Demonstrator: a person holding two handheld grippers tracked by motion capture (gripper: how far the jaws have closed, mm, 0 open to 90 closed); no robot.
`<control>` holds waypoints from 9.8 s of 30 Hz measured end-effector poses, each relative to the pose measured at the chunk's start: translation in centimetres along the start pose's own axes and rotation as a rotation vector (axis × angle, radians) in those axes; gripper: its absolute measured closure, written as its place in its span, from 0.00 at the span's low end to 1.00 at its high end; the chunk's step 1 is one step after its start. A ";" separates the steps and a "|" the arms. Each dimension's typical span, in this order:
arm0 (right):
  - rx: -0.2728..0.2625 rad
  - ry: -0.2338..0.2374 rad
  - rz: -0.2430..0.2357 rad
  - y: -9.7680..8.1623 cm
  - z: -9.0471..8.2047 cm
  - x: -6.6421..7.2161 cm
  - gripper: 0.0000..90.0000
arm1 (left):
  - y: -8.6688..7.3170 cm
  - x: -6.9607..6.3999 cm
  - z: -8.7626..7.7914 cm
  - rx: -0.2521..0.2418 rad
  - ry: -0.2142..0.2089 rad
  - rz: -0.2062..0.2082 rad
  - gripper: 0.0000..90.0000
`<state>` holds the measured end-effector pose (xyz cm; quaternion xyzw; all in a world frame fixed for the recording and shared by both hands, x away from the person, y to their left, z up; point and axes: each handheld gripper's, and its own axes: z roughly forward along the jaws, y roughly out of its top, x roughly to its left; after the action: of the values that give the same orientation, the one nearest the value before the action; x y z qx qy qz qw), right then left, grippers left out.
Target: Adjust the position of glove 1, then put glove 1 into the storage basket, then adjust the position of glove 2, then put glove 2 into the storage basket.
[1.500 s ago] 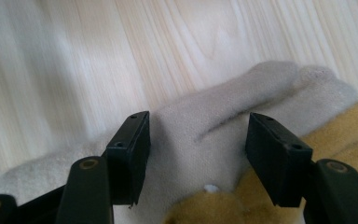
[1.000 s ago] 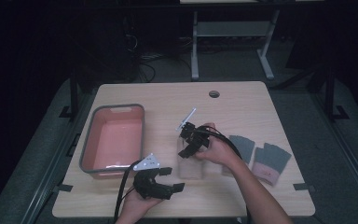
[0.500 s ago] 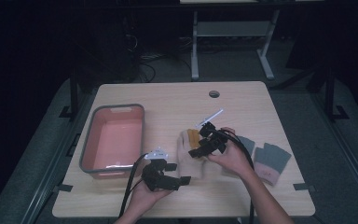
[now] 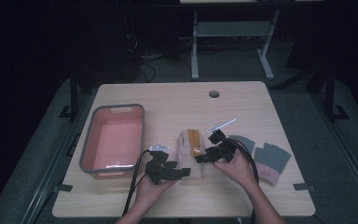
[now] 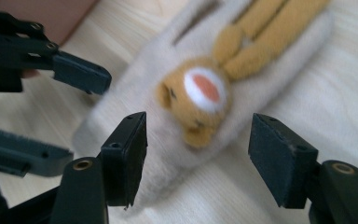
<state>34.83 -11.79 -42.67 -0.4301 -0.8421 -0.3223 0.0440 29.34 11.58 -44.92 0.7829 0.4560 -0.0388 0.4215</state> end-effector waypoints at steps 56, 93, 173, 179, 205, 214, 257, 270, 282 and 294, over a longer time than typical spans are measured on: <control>-0.147 0.220 0.355 -2.2 2.3 -1.9 0.92 | 1.7 2.7 2.1 0.125 -0.172 -0.123 0.74; -0.194 0.240 0.294 0.0 -1.0 -0.3 0.92 | 4.0 1.9 -1.0 0.066 -0.208 -0.067 0.75; -0.249 0.343 0.213 10.7 -3.7 4.4 0.92 | 10.2 4.4 -11.6 -0.058 -0.187 -0.057 0.75; -0.248 0.361 0.204 11.9 -3.3 5.2 0.92 | 10.3 5.0 -12.9 -0.073 -0.174 -0.056 0.75; -0.222 0.422 0.155 16.1 -0.7 9.0 0.92 | 9.5 7.8 -18.2 -0.115 -0.122 -0.084 0.75; -0.203 0.441 0.145 17.3 0.8 10.1 0.92 | 8.8 8.9 -19.6 -0.120 -0.095 -0.105 0.75; -0.071 0.468 0.202 18.1 10.4 10.9 0.91 | 4.9 14.5 -19.2 -0.025 0.010 -0.214 0.75; -0.008 0.423 0.193 17.6 12.2 10.7 0.91 | 3.9 15.2 -17.9 0.018 0.044 -0.243 0.75; 0.053 0.325 0.145 17.5 12.3 11.2 0.81 | 3.2 15.5 -17.0 0.060 0.092 -0.287 0.75; 0.083 0.301 0.080 17.3 11.1 11.4 0.75 | 2.9 16.0 -16.4 0.095 0.129 -0.305 0.75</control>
<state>42.94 9.89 -38.63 -0.4077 -0.8209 -0.3462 0.2002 35.46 33.22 -39.67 0.7244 0.5934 -0.0738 0.3430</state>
